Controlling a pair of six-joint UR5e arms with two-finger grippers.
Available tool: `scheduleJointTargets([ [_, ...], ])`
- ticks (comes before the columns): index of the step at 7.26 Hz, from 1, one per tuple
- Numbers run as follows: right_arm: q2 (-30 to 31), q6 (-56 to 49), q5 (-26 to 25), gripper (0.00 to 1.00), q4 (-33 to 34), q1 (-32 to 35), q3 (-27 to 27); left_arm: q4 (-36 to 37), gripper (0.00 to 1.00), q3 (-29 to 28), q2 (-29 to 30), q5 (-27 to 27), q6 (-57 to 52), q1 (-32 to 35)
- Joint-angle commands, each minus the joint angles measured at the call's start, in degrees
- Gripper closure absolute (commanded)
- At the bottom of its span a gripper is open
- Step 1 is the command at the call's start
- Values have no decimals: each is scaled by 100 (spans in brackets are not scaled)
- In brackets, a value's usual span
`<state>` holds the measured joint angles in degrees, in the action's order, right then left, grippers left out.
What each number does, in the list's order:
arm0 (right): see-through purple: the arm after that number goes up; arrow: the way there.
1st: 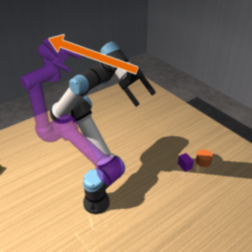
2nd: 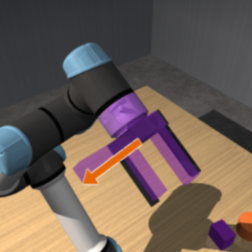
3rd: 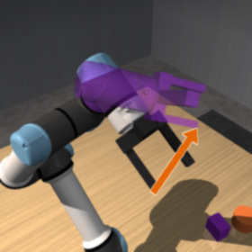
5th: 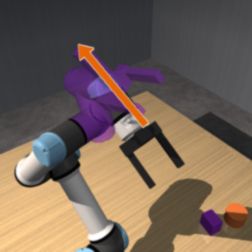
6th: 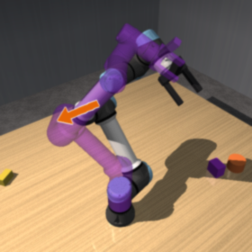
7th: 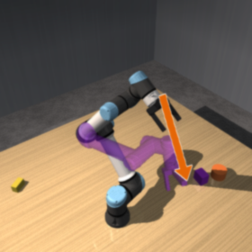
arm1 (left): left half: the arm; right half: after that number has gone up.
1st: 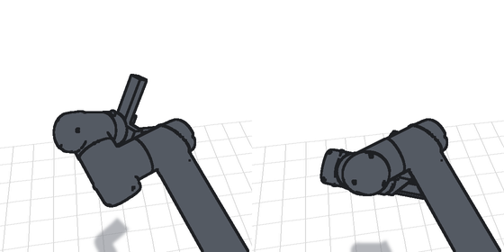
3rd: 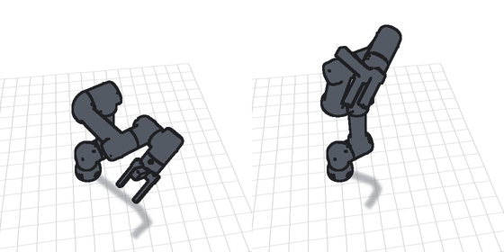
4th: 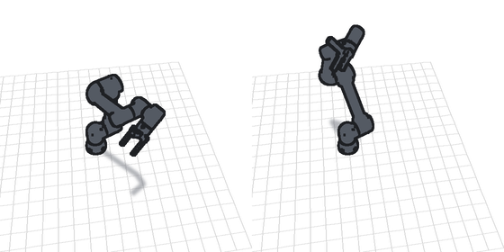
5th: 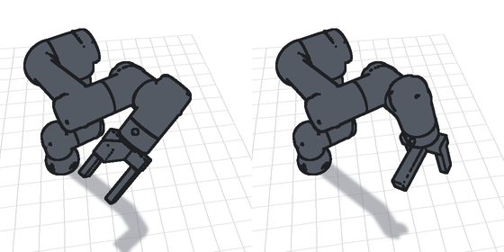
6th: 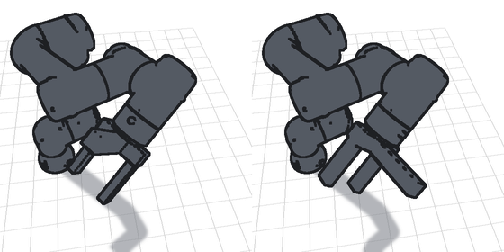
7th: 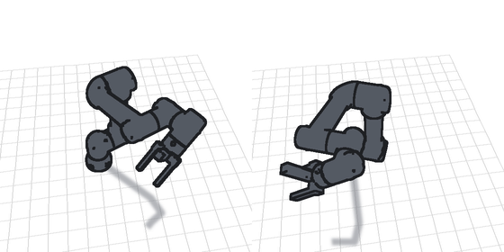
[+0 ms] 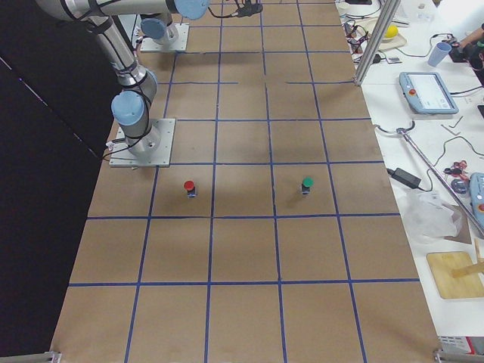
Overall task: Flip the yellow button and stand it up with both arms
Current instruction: 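Close the right gripper on the yellow cap while the left gripper holds the body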
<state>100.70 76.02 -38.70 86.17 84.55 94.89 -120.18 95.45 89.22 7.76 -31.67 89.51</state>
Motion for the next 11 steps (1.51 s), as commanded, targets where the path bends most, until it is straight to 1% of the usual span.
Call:
scheduleJointTargets([
  [1, 20, 0, 20, 19, 5, 0, 3, 3, 75, -1, -27, -20, -6, -4],
  [2, 90, 9, 11, 11, -13, 0, 3, 3, 75, -1, -62, -29, 3, -4],
  [3, 151, 0, 2, 1, -196, 0, 3, 3, 75, 8, -63, -29, 3, -4],
  [5, 196, 0, 2, 1, -233, 0, 3, 3, 75, 35, -71, -20, 3, -4],
  [6, 187, 0, 2, 10, -233, 0, 3, 3, 75, 26, -63, -20, -6, -4],
  [7, 187, -9, 2, 32, -233, 0, 3, 3, 75, 26, -63, -20, -6, 5],
  [8, 179, -9, 11, 48, -233, -8, 3, 3, 75, 8, -63, -20, 3, 5],
  [9, 187, -9, 2, 61, -233, -8, 3, 3, 75, 17, -63, -29, -6, 5],
  [10, 187, -9, 11, 66, -233, -8, 3, 3, 74, 17, -71, -20, -6, 5],
  [11, 187, -9, 11, 67, -233, -17, 3, 3, 70, 34, -71, -20, 3, 5],
])
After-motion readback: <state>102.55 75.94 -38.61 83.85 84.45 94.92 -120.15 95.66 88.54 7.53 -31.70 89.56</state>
